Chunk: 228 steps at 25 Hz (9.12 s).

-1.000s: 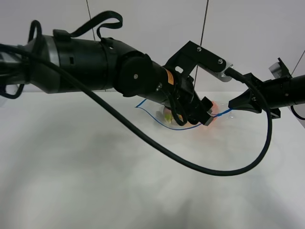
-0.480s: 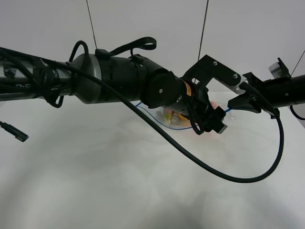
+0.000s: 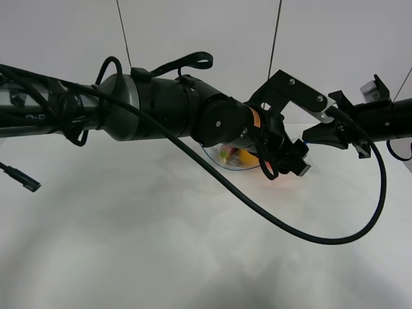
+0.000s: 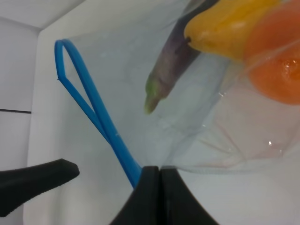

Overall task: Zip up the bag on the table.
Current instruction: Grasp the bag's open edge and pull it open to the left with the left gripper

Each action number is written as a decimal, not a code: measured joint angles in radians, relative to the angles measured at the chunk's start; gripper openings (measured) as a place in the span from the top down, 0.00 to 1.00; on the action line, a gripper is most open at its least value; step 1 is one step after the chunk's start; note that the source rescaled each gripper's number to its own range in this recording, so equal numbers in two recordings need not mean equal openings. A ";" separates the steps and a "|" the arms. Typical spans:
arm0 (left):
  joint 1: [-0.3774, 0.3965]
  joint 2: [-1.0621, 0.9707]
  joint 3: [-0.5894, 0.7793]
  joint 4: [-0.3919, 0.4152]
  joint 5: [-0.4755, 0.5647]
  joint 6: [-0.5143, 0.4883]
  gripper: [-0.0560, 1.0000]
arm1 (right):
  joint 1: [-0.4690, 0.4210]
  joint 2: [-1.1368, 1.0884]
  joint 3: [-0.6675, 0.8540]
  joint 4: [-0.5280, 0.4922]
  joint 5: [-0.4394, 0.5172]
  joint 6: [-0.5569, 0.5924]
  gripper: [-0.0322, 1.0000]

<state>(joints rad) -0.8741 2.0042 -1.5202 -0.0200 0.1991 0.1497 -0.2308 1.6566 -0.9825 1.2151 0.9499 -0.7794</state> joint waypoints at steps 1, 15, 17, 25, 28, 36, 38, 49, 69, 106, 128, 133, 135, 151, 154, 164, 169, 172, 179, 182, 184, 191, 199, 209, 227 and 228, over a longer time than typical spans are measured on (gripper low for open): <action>0.000 0.000 0.000 0.000 0.000 0.000 0.04 | 0.000 0.000 0.000 0.002 0.001 -0.002 0.97; -0.004 0.033 -0.006 0.000 -0.024 0.000 0.04 | 0.000 0.000 0.000 0.026 0.003 -0.018 0.97; -0.004 0.033 -0.020 0.000 -0.022 0.004 0.05 | 0.000 0.000 0.000 0.026 0.003 -0.018 0.97; -0.004 0.033 -0.069 0.001 -0.008 0.063 0.05 | 0.000 0.000 0.000 0.026 0.006 -0.018 0.97; -0.004 0.051 -0.105 0.001 0.019 0.083 0.05 | 0.000 0.000 0.000 0.026 0.006 -0.018 0.97; -0.004 0.136 -0.226 0.004 0.124 0.087 0.05 | 0.000 0.000 0.000 0.026 0.013 -0.018 0.97; -0.004 0.136 -0.229 0.020 0.120 0.087 0.06 | 0.000 0.000 0.000 0.026 0.016 -0.018 0.97; -0.003 0.195 -0.233 0.049 0.150 0.086 0.06 | 0.000 0.000 0.000 0.026 0.018 -0.030 0.97; -0.003 0.183 -0.300 0.049 0.206 0.105 0.14 | 0.000 0.000 0.000 0.026 0.021 -0.037 0.97; 0.005 0.194 -0.307 0.067 0.259 0.105 0.53 | 0.000 0.000 0.000 0.026 0.029 -0.044 0.97; 0.005 0.212 -0.308 0.086 0.278 0.107 0.77 | 0.000 0.000 0.000 0.026 0.033 -0.048 0.97; 0.004 0.212 -0.308 0.138 0.280 0.108 0.94 | 0.000 0.000 0.000 0.030 0.033 -0.048 0.97; 0.004 0.212 -0.308 0.143 0.280 0.107 0.94 | 0.000 0.000 0.000 0.031 0.033 -0.048 0.97; 0.001 0.212 -0.314 0.224 0.315 0.065 0.94 | 0.003 0.000 0.000 0.035 0.032 -0.053 0.97; 0.000 0.212 -0.314 0.266 0.317 0.035 0.94 | 0.003 0.000 0.000 0.038 0.029 -0.053 0.97; 0.000 0.212 -0.315 0.426 0.419 0.029 0.94 | 0.003 0.000 0.000 0.033 0.012 -0.053 0.97; 0.000 0.212 -0.316 0.542 0.480 0.023 0.94 | 0.003 0.000 0.000 0.015 -0.001 -0.053 0.97; 0.011 0.212 -0.318 0.561 0.497 0.013 0.94 | 0.003 0.000 0.000 0.014 -0.003 -0.053 0.97; 0.074 0.212 -0.319 0.579 0.523 0.007 0.94 | 0.003 0.000 0.000 0.012 -0.023 -0.053 0.97; 0.098 0.212 -0.319 0.591 0.539 0.007 0.94 | 0.003 0.000 0.000 0.012 -0.027 -0.053 0.97; 0.112 0.212 -0.319 0.598 0.544 0.007 0.94 | 0.003 0.000 0.000 0.012 -0.027 -0.053 0.97; 0.147 0.212 -0.319 0.684 0.568 0.007 0.94 | 0.003 0.000 0.000 -0.004 -0.039 -0.053 0.97; 0.178 0.212 -0.319 0.733 0.589 0.007 0.94 | 0.003 0.000 0.000 -0.008 -0.048 -0.053 0.97; 0.190 0.212 -0.319 0.774 0.594 0.007 0.94 | 0.003 0.000 0.000 -0.014 -0.049 -0.053 0.97; 0.233 0.212 -0.319 0.796 0.640 0.002 0.94 | 0.003 0.000 0.000 -0.043 -0.055 -0.053 0.97; 0.234 0.212 -0.319 0.797 0.639 0.002 0.94 | 0.003 0.000 0.000 -0.044 -0.055 -0.053 0.97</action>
<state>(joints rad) -0.6404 2.2165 -1.8389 0.7768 0.8380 0.1520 -0.2279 1.6566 -0.9825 1.1710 0.8952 -0.8329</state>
